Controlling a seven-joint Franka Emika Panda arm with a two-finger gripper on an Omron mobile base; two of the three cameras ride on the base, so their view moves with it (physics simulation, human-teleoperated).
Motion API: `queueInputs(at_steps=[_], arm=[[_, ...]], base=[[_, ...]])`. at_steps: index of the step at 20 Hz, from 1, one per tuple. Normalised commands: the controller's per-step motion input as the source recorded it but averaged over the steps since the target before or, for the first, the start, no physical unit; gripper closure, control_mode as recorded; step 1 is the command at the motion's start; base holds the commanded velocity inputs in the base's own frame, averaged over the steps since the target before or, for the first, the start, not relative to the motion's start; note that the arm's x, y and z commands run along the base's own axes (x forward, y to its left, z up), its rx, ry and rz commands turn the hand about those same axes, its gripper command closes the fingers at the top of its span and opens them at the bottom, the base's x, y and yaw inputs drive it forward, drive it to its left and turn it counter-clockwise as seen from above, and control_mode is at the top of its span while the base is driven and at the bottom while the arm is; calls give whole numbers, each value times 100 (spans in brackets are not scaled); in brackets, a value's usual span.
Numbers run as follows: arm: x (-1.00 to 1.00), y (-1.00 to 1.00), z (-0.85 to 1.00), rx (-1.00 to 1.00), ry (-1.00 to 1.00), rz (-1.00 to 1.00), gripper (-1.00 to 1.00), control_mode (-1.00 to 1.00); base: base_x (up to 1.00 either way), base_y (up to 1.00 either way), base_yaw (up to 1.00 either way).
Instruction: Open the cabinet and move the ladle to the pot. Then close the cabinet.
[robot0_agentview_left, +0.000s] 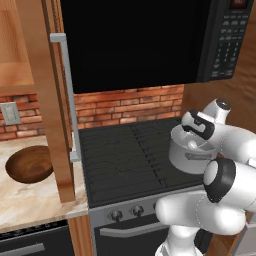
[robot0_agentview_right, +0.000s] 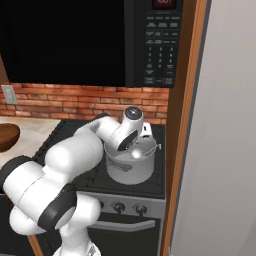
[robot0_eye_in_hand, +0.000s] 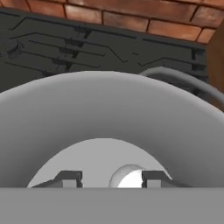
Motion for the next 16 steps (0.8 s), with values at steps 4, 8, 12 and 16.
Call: queueInputs(at_steps=[4,8,12,16], arm=[[-23,0,0,0,0,0,-100,-100],[-1,0,8,0,0,0,-100,-100],[-7,9,80,0,-1,0,-100,-100],[-23,4,100,-1,-2,0,-100,-100]], base=[[0,0,0],[0,0,0],[0,0,0],[0,0,0]])
